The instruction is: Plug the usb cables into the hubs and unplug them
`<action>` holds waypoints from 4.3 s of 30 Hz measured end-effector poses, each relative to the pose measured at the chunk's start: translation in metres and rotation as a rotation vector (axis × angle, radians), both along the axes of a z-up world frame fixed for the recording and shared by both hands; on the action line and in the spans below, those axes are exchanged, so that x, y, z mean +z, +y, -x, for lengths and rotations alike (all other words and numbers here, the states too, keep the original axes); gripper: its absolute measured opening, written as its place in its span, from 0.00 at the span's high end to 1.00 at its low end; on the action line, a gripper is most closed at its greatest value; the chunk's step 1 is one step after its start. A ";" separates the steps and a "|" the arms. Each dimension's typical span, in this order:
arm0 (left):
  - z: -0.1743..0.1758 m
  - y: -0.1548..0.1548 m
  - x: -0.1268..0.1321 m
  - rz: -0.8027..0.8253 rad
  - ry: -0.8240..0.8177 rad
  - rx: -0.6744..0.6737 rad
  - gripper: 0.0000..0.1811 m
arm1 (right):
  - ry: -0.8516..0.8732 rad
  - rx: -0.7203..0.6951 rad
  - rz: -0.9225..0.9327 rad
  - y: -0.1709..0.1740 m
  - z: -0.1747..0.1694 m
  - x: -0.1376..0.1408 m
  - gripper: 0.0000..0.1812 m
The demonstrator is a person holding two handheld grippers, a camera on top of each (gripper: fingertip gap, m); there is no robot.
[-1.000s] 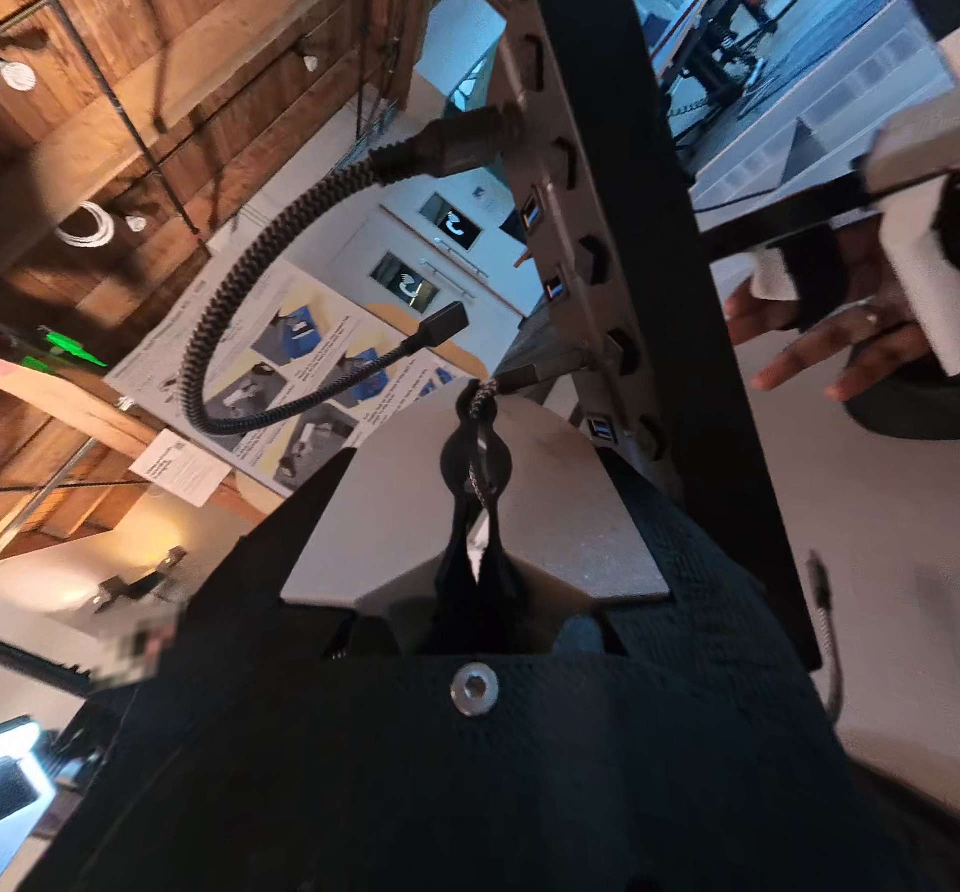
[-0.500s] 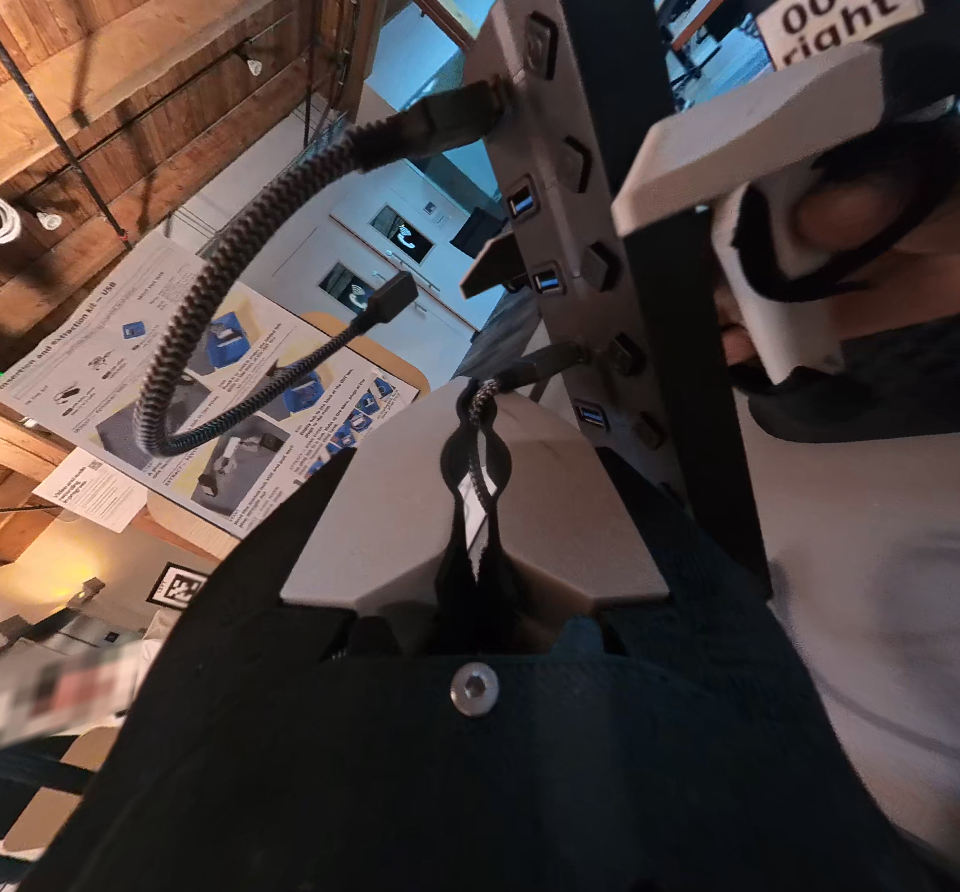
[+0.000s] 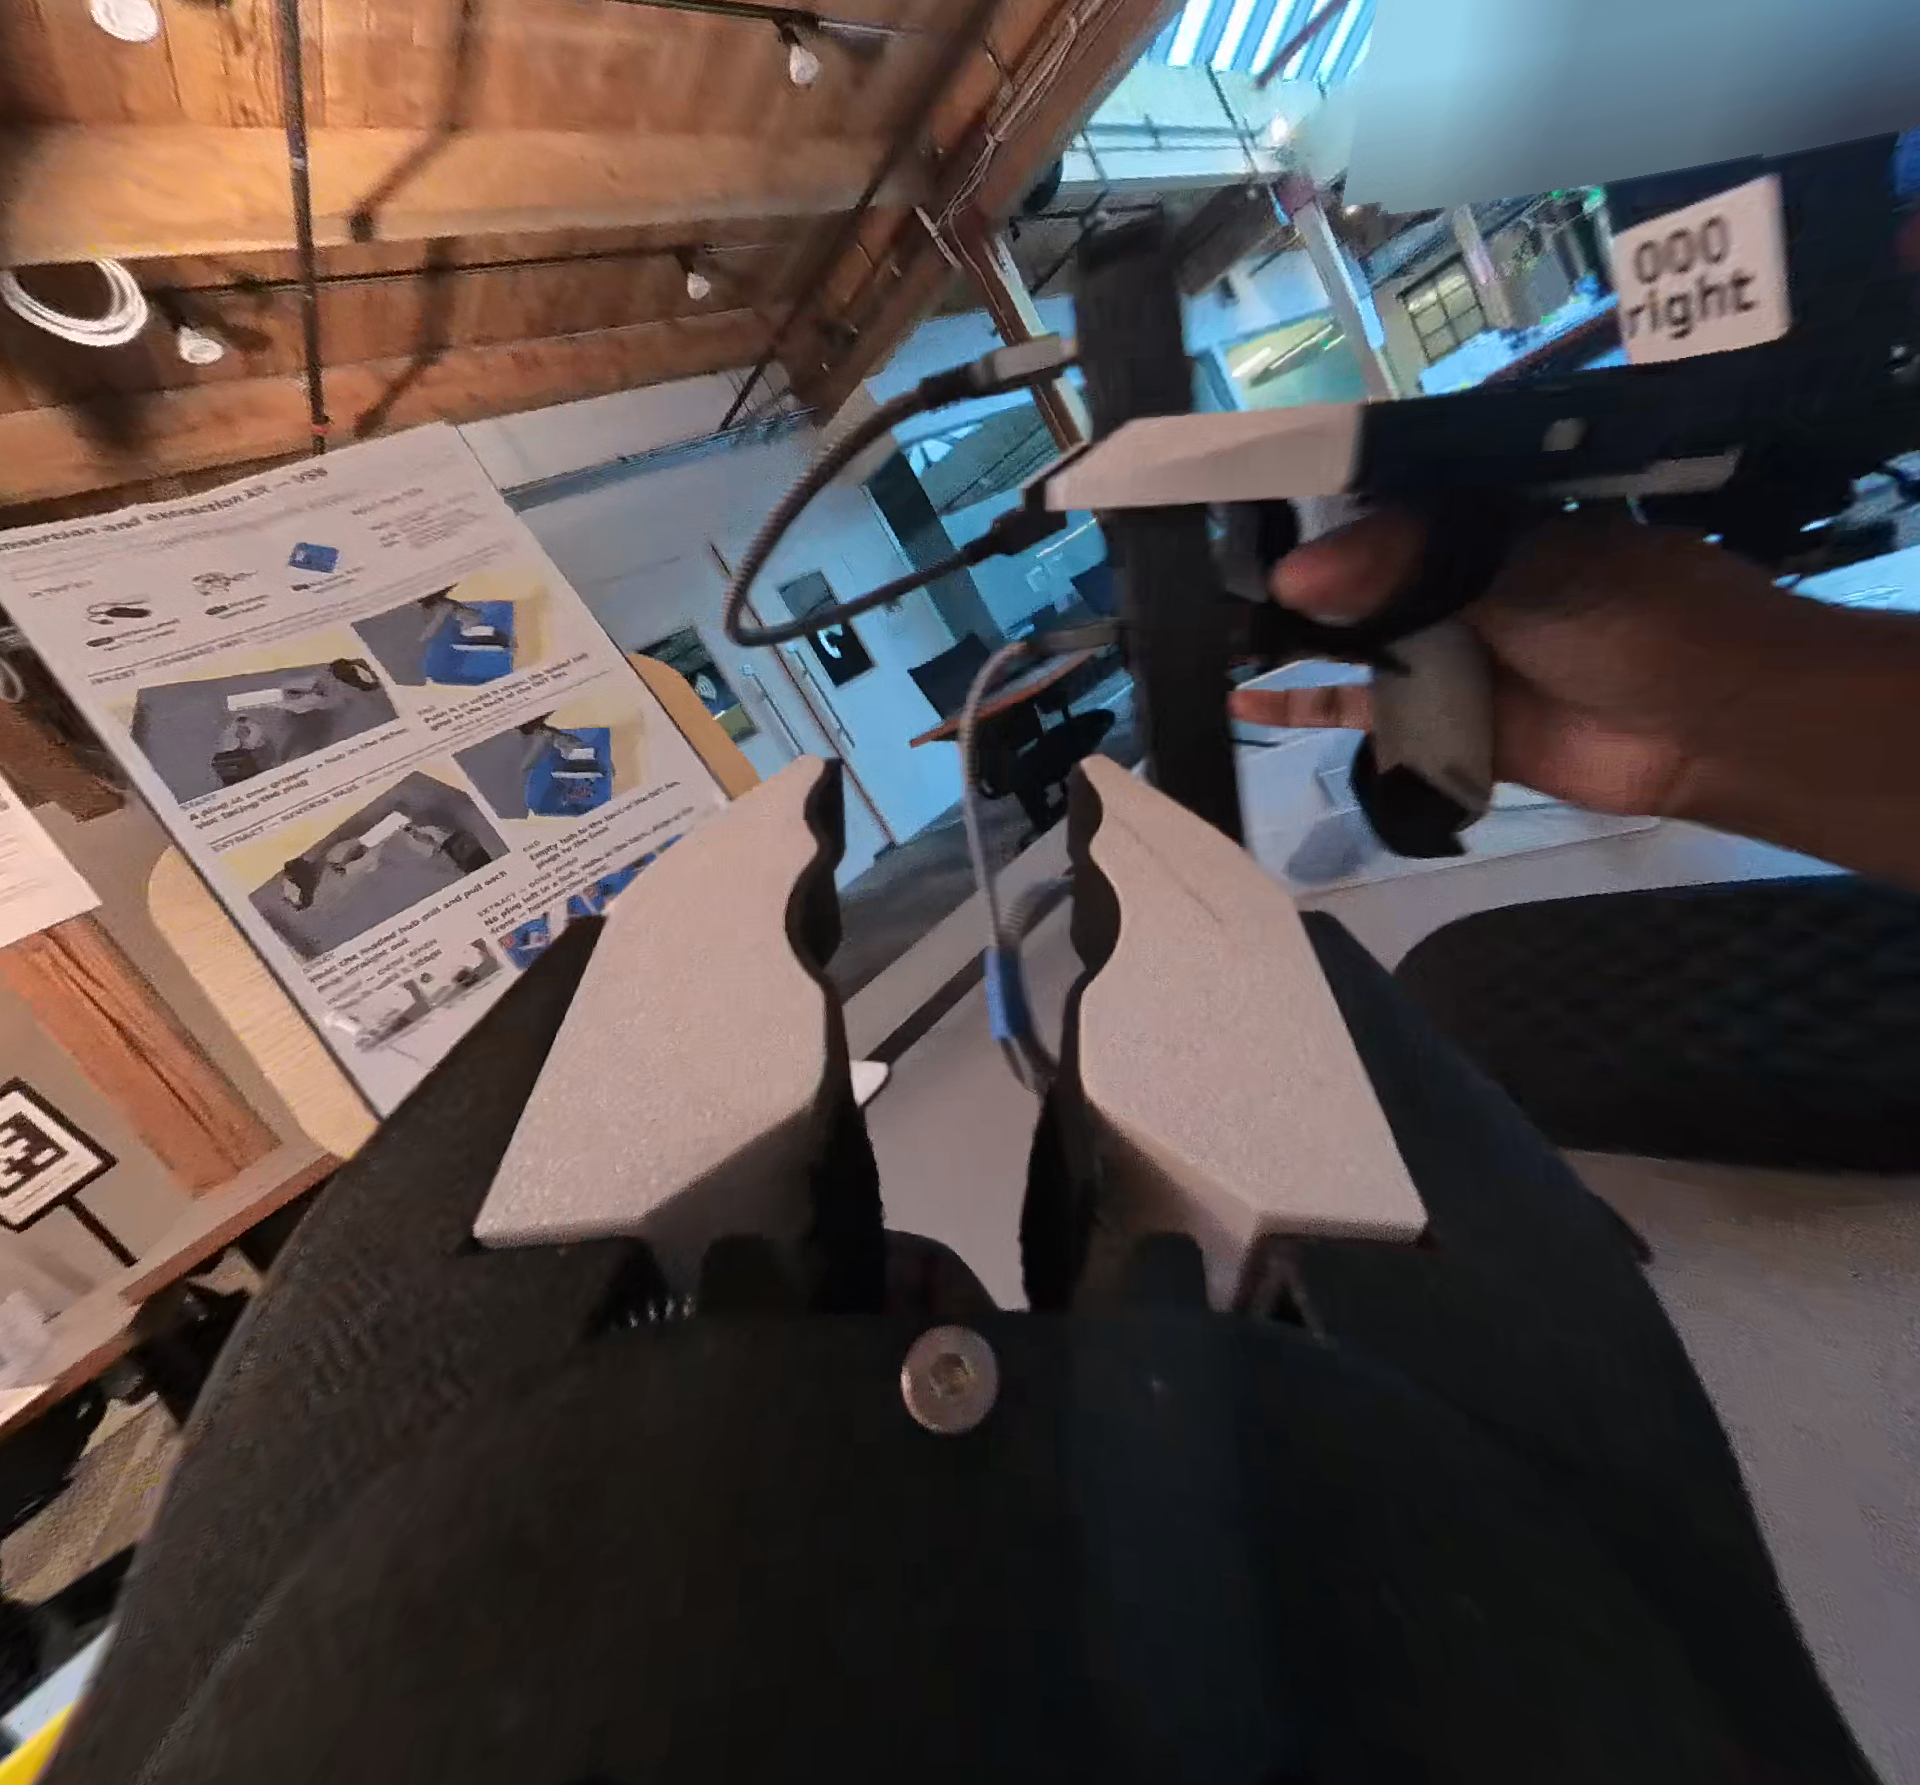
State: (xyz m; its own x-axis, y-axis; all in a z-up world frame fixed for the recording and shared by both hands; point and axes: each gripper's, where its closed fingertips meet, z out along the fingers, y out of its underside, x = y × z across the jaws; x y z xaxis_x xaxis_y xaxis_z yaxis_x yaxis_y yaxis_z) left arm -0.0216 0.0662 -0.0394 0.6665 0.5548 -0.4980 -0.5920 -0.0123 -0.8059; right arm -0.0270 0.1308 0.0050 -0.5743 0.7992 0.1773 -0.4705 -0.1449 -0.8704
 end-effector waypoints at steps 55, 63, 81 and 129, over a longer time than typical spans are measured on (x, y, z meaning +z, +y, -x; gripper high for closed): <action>0.010 0.015 -0.007 -0.153 -0.422 -0.323 0.70 | 0.205 -0.165 -0.751 -0.077 0.004 -0.091 0.77; 0.014 -0.023 -0.034 -0.023 -0.361 -0.319 0.70 | -0.026 0.699 -0.718 -0.051 -0.091 -0.147 0.80; -0.029 0.005 -0.079 0.221 -0.231 -0.465 0.70 | 0.023 0.512 -0.624 -0.013 -0.090 -0.056 0.79; -0.034 0.008 -0.086 0.213 -0.210 -0.486 0.70 | -0.110 0.481 -0.971 -0.070 -0.057 -0.119 0.91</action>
